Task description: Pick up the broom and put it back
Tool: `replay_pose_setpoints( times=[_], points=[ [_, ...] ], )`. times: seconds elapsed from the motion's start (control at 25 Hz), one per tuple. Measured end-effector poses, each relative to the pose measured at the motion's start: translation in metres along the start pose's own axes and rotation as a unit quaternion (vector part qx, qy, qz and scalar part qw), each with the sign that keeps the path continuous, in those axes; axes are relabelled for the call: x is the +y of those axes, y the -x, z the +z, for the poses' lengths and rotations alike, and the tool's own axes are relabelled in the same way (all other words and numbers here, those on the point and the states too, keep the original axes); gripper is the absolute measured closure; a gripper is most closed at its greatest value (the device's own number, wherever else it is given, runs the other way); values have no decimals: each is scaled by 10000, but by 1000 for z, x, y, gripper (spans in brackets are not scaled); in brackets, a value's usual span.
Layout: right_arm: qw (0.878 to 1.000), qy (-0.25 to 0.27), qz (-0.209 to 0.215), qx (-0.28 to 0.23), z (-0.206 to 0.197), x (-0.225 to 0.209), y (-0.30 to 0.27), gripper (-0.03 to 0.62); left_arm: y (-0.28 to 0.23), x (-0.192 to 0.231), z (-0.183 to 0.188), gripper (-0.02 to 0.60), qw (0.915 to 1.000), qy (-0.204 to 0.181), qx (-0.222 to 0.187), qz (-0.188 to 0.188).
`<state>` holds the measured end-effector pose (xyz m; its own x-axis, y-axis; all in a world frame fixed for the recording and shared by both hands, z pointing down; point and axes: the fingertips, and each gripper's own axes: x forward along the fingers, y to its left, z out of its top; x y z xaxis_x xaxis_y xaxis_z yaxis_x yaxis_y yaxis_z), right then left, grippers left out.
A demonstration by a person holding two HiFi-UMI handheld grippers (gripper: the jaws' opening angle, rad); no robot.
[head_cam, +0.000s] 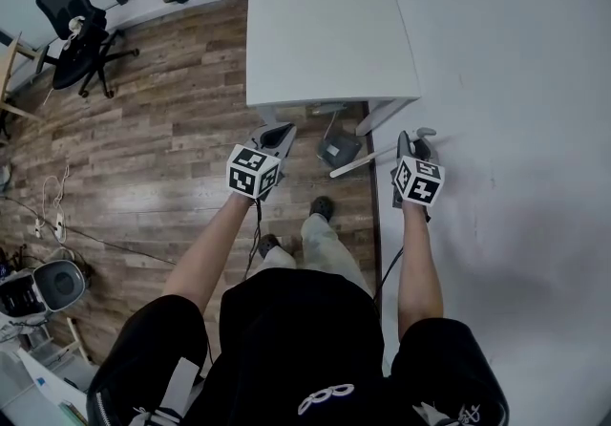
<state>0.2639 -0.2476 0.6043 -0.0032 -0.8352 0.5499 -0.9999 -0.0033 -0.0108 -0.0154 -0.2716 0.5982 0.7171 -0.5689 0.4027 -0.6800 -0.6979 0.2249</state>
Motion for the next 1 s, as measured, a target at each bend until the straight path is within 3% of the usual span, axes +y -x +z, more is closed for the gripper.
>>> replay_pose_setpoints(
  times=[1.0],
  points=[
    [9972,-249,76,707,-27,-40,-119,480,-97,15,-8,570,9992,204,316,134]
  ],
)
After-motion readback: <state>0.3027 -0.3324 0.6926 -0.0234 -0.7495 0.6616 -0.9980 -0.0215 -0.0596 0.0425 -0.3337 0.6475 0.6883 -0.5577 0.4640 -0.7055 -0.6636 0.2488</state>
